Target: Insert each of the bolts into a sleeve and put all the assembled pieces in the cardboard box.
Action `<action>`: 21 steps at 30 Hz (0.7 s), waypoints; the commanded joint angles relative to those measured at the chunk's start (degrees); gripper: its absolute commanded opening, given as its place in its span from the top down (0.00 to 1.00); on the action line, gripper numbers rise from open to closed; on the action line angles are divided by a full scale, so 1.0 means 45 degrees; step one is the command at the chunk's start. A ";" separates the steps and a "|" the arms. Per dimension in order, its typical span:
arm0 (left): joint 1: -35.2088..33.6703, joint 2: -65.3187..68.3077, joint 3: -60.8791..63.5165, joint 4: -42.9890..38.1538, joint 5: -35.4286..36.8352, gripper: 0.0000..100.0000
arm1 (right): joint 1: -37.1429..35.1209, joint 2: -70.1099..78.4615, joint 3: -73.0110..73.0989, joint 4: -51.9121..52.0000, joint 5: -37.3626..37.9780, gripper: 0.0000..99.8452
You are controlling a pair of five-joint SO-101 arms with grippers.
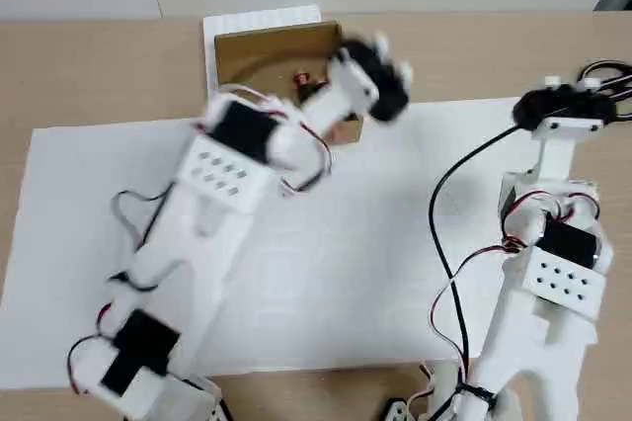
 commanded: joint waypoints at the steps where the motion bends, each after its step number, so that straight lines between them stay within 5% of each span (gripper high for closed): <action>1: 0.0137 -0.1348 -0.1280 -0.0215 0.0098 0.99 | -0.0576 -0.0479 -0.0117 -0.1006 -0.0606 1.00; 10: 0.0664 -0.2168 -0.2725 -0.1016 0.2852 0.99 | -0.4894 -0.0479 0.0274 -0.2901 -0.1582 0.99; 14: 0.0664 -0.2247 -0.3643 -0.1426 0.3595 0.99 | -0.5363 -0.0733 0.2676 -0.8156 -0.1817 0.99; 18: 0.0664 -0.2208 -0.4464 -0.1661 0.3536 0.99 | -0.5324 -0.1670 0.6310 -1.4935 -0.3751 1.00; 21: 0.0664 -0.2247 -0.4484 -0.1719 0.3516 0.99 | -0.5265 -0.1866 0.7853 -1.6987 -0.4513 1.00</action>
